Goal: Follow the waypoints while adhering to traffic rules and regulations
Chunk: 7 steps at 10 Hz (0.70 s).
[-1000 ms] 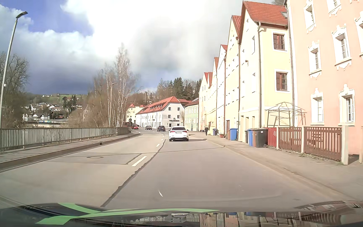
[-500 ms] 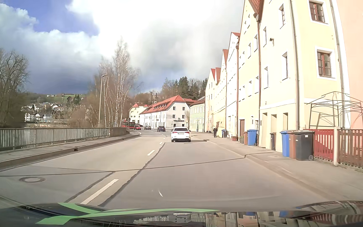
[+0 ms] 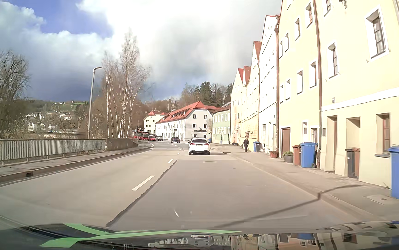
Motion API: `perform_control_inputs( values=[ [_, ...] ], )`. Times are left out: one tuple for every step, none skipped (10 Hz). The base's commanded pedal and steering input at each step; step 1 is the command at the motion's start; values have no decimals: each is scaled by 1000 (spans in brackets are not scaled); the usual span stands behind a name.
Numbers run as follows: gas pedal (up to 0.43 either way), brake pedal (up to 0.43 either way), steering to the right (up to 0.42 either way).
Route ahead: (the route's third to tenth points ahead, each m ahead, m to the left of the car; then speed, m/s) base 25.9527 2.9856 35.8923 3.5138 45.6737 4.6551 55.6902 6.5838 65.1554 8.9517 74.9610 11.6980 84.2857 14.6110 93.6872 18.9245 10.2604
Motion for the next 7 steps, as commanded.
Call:
perform_control_inputs(
  values=[
    [0,0,-15],
    [0,0,-16],
    [0,0,-16],
    [0,0,-16],
    [0,0,-16],
    [0,0,-16],
    [0,0,-16]
  ],
)
